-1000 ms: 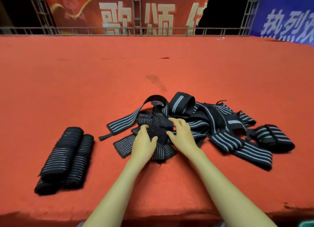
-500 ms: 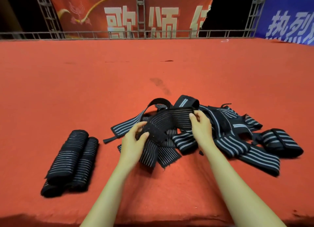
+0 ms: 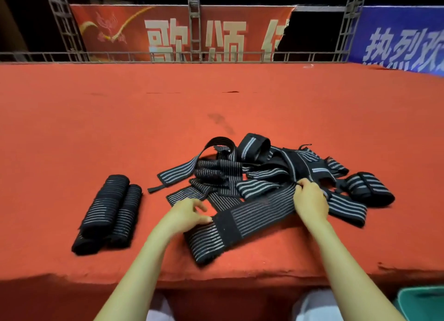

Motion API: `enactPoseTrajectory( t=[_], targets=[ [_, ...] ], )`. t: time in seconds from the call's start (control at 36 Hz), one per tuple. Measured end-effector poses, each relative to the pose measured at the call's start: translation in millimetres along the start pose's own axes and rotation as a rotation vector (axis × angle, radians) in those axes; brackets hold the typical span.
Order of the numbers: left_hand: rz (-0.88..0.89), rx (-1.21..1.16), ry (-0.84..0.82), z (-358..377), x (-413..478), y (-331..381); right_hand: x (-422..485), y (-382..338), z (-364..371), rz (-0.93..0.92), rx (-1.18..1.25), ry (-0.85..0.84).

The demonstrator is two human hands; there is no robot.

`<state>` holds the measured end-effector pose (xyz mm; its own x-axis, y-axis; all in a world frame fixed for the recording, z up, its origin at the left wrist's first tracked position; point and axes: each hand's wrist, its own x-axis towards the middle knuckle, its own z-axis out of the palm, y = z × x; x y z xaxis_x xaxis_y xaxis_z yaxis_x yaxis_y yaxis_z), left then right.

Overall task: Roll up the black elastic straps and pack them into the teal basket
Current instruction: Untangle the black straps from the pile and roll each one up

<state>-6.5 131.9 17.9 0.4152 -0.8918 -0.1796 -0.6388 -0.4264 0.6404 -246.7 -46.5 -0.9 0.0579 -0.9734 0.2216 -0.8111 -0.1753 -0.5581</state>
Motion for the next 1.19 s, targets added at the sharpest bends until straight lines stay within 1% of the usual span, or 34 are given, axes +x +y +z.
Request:
enactPoseTrajectory(
  t=[0.03,0.08,0.14,0.19,0.22,0.28,0.31,0.33,0.39,0.47,0.56,0.61,0.69,0.75,0.78,0.81,0.86,0.92,0.94,1.0,1.03,1.08,1.14,1.19],
  targets=[
    [-0.03,0.063,0.038,5,0,-4,-4,4,3,-0.001,-0.088,-0.034],
    [-0.063,0.106,0.081,12,-2,-10,-16,8,11,-0.036,-0.286,-0.071],
    [-0.073,0.105,0.065,14,-4,-15,-29,8,17,-0.122,-0.378,-0.041],
    [-0.081,0.096,-0.003,13,-6,-19,-37,3,25,-0.271,-0.306,-0.015],
    [-0.083,0.071,-0.037,12,-7,-22,-41,-1,30,-0.357,-0.223,-0.037],
    [-0.081,-0.008,-0.09,7,-11,-27,-48,-13,38,-0.507,-0.01,-0.142],
    [-0.074,-0.057,-0.115,4,-14,-29,-52,-19,41,-0.553,0.071,-0.213],
    [-0.062,-0.098,-0.135,1,-15,-31,-55,-24,44,-0.591,0.109,-0.278],
    [-0.023,-0.147,-0.144,-3,-19,-31,-57,-27,53,-0.646,0.062,-0.355],
    [0.107,-0.245,-0.057,-4,-24,-27,-58,-22,62,-0.615,-0.025,-0.396],
    [0.219,-0.472,-0.018,0,-31,-21,-59,-15,66,-0.583,0.054,-0.385],
    [0.243,-0.615,-0.055,4,-36,-15,-60,-12,67,-0.575,0.077,-0.385],
    [0.225,-0.778,-0.19,10,-42,-7,-62,-10,68,-0.567,0.073,-0.363],
    [0.163,-0.91,-0.26,17,-42,-8,-64,-9,70,-0.57,0.061,-0.333],
    [0.15,-0.934,-0.277,22,-43,-8,-64,-9,71,-0.573,0.062,-0.32],
    [0.164,-0.899,-0.279,27,-44,-6,-63,-9,71,-0.573,0.073,-0.319],
    [0.26,-0.605,-0.202,37,-42,-6,-64,-10,69,-0.595,0.169,-0.313],
    [0.345,-0.323,-0.091,48,-37,-6,-66,-10,64,-0.575,0.359,-0.308],
    [0.364,-0.26,-0.03,52,-36,-5,-67,-9,61,-0.535,0.452,-0.315],
    [0.364,-0.239,0.093,60,-33,-4,-69,-7,55,-0.466,0.544,-0.343],
    [0.344,-0.221,0.15,63,-30,-5,-68,-6,54,-0.466,0.532,-0.357],
    [0.25,-0.129,0.206,67,-24,-7,-68,-3,57,-0.542,0.446,-0.372],
    [0.134,-0.005,0.195,68,-21,-8,-69,-2,61,-0.641,0.325,-0.369],
    [0.073,0.045,0.171,67,-22,-7,-70,-2,63,-0.684,0.244,-0.374]
  ],
)
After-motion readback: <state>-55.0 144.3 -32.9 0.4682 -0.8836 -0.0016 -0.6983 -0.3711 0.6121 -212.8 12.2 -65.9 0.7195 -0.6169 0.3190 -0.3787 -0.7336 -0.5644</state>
